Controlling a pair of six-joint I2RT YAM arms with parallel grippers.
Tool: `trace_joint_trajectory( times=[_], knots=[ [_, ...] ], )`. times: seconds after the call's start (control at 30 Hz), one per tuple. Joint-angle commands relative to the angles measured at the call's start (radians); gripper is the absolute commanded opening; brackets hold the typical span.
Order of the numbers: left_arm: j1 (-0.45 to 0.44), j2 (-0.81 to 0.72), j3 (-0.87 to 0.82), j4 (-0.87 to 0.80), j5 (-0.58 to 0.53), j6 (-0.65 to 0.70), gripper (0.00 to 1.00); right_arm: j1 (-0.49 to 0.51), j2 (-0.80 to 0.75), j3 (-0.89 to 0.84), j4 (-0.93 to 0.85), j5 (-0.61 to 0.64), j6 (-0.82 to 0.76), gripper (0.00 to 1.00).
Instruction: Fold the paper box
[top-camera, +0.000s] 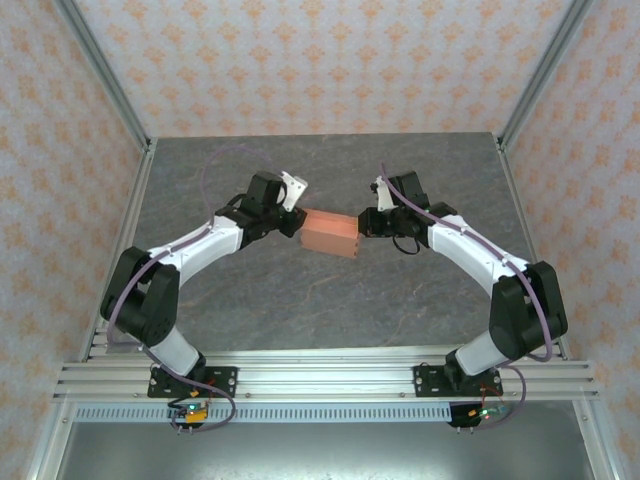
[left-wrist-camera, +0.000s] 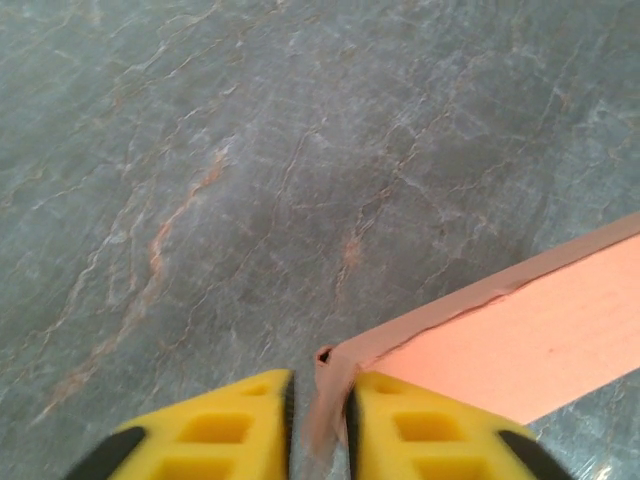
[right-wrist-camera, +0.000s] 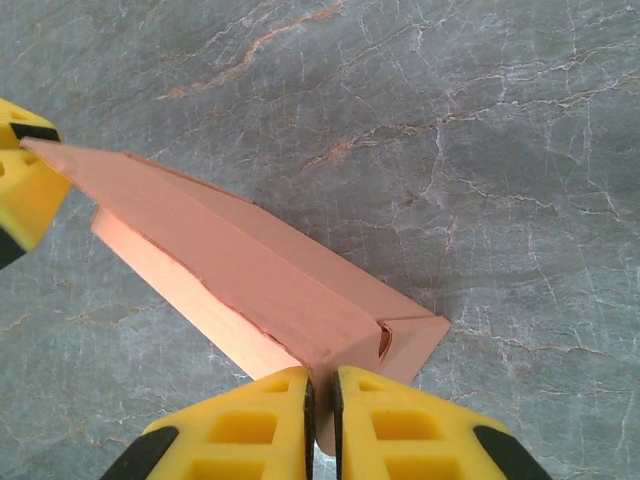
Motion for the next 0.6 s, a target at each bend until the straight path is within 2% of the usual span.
trace_joint_trajectory(
  times=[0.0,0.1,0.2,0.37,0.57],
  knots=[
    [0.004,0.029,0.058,-0.029,0.126,0.045,0.10,0.008,-0.033,-0.011,0.014,-0.003,0.013,0.15],
    [0.005,0.035,0.063,-0.027,0.164,0.013,0.01,0.007,-0.034,-0.014,0.023,-0.008,0.022,0.15],
    [0.004,0.030,0.074,-0.040,0.153,-0.051,0.01,0.008,-0.035,-0.017,0.032,-0.011,0.037,0.15],
    [-0.013,0.006,0.049,0.002,0.141,-0.235,0.02,0.037,-0.038,-0.031,0.072,0.040,0.112,0.15],
    [-0.077,-0.008,0.020,0.005,0.053,-0.350,0.02,0.067,-0.045,-0.064,0.175,0.089,0.286,0.15]
  ],
)
